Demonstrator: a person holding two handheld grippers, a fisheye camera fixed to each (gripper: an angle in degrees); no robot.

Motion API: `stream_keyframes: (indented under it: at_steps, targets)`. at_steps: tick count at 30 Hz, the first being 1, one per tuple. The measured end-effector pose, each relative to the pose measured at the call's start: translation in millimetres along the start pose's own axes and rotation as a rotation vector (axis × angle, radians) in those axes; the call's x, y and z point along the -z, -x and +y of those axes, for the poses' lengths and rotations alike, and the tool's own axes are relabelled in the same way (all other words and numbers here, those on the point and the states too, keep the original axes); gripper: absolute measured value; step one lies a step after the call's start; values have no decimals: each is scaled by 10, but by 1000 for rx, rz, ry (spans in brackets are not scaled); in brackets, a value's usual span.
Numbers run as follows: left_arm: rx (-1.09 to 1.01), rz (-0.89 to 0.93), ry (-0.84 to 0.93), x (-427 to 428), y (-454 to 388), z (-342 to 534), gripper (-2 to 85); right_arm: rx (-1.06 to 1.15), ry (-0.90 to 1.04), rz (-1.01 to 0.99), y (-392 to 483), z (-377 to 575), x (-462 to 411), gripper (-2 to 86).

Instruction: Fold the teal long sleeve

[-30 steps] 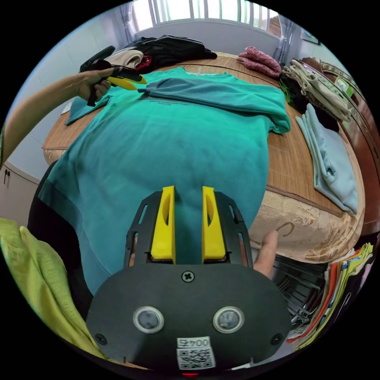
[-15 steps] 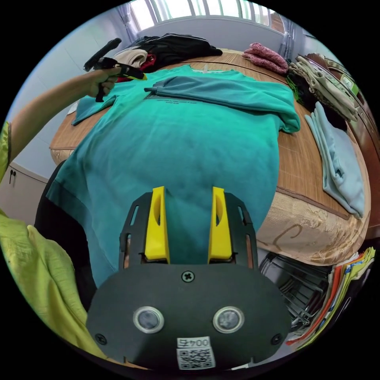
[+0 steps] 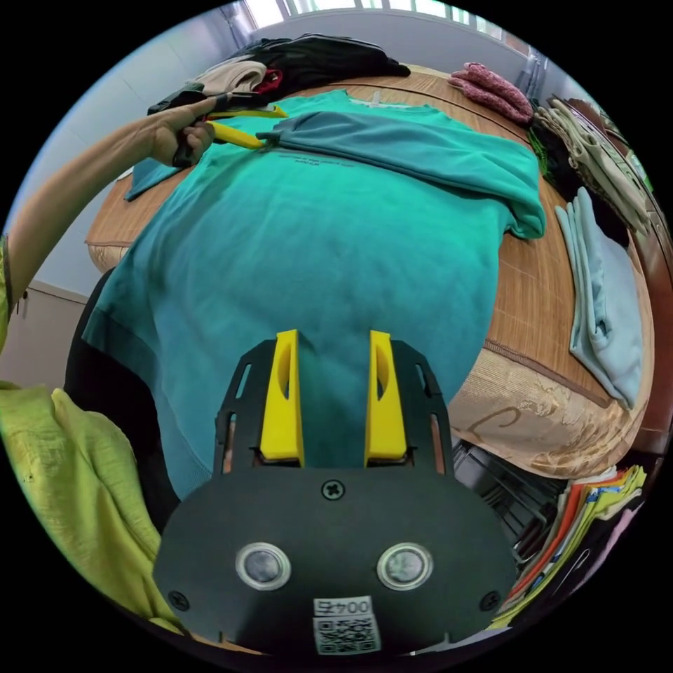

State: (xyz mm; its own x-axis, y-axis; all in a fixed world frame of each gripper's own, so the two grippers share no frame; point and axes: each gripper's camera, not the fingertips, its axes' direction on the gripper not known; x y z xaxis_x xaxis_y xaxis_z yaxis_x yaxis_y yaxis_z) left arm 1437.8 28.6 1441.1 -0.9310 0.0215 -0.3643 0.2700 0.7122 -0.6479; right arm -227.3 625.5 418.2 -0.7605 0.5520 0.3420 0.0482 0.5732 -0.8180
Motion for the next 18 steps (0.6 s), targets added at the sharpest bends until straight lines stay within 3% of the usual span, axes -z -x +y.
stream_keyframes:
  at_steps: [10, 18]
  targets:
    - [-63, -55, -6, 11, -127, 111, 65, 69, 255, 163, 222, -568, -323, 111]
    - [-316, -248, -131, 230, -701, 318, 34, 110, 343, 164, 238, -787, -444, 111]
